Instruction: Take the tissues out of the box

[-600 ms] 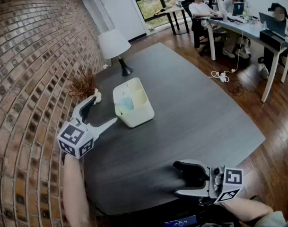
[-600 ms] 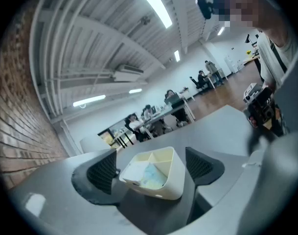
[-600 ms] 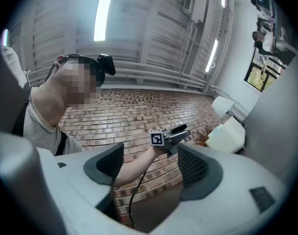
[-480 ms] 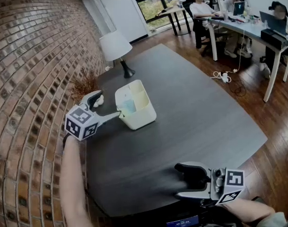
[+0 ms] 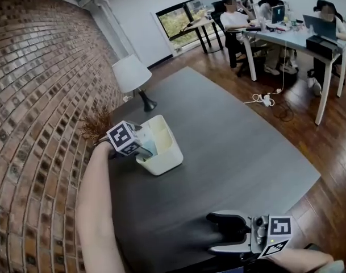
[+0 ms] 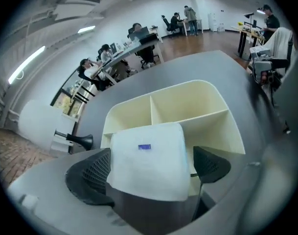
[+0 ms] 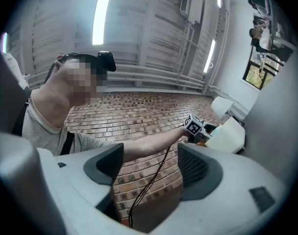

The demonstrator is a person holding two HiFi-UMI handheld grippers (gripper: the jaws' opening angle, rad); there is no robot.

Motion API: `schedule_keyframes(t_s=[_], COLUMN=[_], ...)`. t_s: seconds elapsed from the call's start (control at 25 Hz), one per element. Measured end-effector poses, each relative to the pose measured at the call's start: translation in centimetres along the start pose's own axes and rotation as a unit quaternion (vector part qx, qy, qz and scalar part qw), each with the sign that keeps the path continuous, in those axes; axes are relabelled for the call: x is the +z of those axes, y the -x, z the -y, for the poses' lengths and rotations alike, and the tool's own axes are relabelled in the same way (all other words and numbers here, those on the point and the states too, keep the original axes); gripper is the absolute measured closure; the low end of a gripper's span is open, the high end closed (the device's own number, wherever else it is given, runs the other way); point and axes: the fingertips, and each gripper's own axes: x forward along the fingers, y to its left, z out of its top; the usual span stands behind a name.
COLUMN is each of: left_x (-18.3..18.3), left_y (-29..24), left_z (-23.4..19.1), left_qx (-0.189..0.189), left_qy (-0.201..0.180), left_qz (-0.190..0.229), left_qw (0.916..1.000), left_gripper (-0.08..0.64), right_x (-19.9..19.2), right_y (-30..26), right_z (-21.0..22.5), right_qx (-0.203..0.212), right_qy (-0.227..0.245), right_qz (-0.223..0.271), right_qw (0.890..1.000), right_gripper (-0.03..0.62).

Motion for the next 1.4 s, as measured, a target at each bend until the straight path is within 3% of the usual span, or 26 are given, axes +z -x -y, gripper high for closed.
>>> schedule_keyframes(t_s=[0.12,0.28,0.48,0.76,0.92,1.08,1.2,1.28,1.32,1.4], left_x=[0.1,0.8,-1.3,0.2,2.5,4.0,3.9,4.0,4.0,3.5], left_y=[-1.0,-1.4,1.3,8.1,15.2,22.0,26.1,28.2,28.8,29.7], left_z=[-0.5,-1.4,-2.1,-4.5,-4.8,-0.1,5.8,10.0,12.2,16.8], left_qx=[-0.004,0.008,0.061,0.145,0.208,0.254,0.281,0.272,0.255,0.205], left_qy=[0.006,-0.01,-0.002,0.002,0.012,0.042,0.082,0.123,0.152,0.22], left_qz=[-0.007,-0.01,-0.043,0.006,0.107,0.243,0.344,0.43,0.48,0.583], left_qw=[1.0,0.9999,0.9972,0.9894,0.9722,0.9354,0.892,0.852,0.8252,0.7552], left_gripper=[0.018,0.076,0.094,0.095,0.097,0.097,0.097,0.097,0.097,0.098], right_x=[0.2,0.3,-1.0,-1.7,-1.4,-1.3,-1.5,-1.3,-1.2,-0.7], right_y=[0.0,0.2,-0.2,-0.6,-0.7,-0.5,-0.5,-0.5,-0.4,0.0], right_z=[0.3,0.5,0.4,0.2,0.5,0.2,0.1,0.4,0.6,1.1], right_qx=[-0.004,-0.004,0.013,-0.003,-0.017,-0.024,-0.02,-0.021,-0.024,-0.029], right_qy=[-0.001,0.003,-0.005,0.015,0.032,0.031,0.027,0.027,0.028,0.027], right_qz=[0.005,0.002,-0.007,-0.011,-0.011,-0.019,-0.026,-0.021,-0.017,-0.01], right_qw=[1.0,1.0,1.0,1.0,0.999,0.999,0.999,0.999,0.999,0.999], right_gripper=[0.235,0.235,0.235,0.235,0.235,0.235,0.235,0.235,0.235,0.235])
